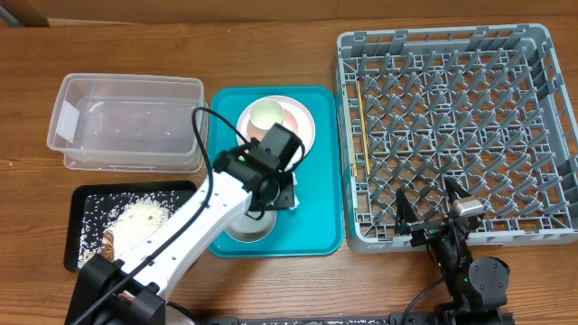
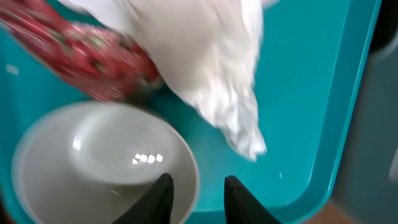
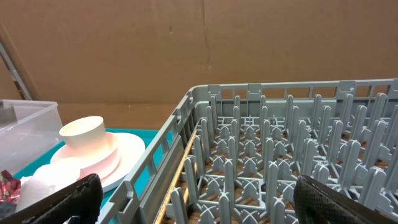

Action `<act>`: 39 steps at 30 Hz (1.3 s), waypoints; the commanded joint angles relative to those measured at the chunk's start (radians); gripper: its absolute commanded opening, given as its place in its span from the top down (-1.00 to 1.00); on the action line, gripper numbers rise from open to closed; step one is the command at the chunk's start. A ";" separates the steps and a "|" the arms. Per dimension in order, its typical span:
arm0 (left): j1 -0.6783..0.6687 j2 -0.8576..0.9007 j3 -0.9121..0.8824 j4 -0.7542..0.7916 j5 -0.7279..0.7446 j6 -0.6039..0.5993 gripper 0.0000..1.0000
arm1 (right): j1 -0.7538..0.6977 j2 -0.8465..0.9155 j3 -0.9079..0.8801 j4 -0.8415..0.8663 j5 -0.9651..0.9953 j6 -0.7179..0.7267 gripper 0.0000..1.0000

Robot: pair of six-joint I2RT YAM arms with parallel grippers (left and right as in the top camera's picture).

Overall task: Sort waste into correct bins and load items into the dishwasher
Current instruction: 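Grasp the red snack wrapper on the teal tray with the left gripper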

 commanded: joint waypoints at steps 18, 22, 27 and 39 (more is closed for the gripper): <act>0.206 0.058 -0.064 0.142 -0.312 -0.373 0.13 | -0.001 -0.008 -0.010 0.005 0.009 0.005 -1.00; 0.206 0.088 -0.064 0.167 -0.312 -0.373 0.19 | -0.001 -0.008 -0.010 0.005 0.009 0.005 -1.00; 0.206 0.143 -0.064 0.170 -0.312 -0.373 0.24 | -0.001 -0.008 -0.010 0.005 0.009 0.005 -1.00; 0.206 0.211 -0.064 0.183 -0.312 -0.373 0.37 | -0.001 -0.008 -0.010 0.005 0.009 0.005 -1.00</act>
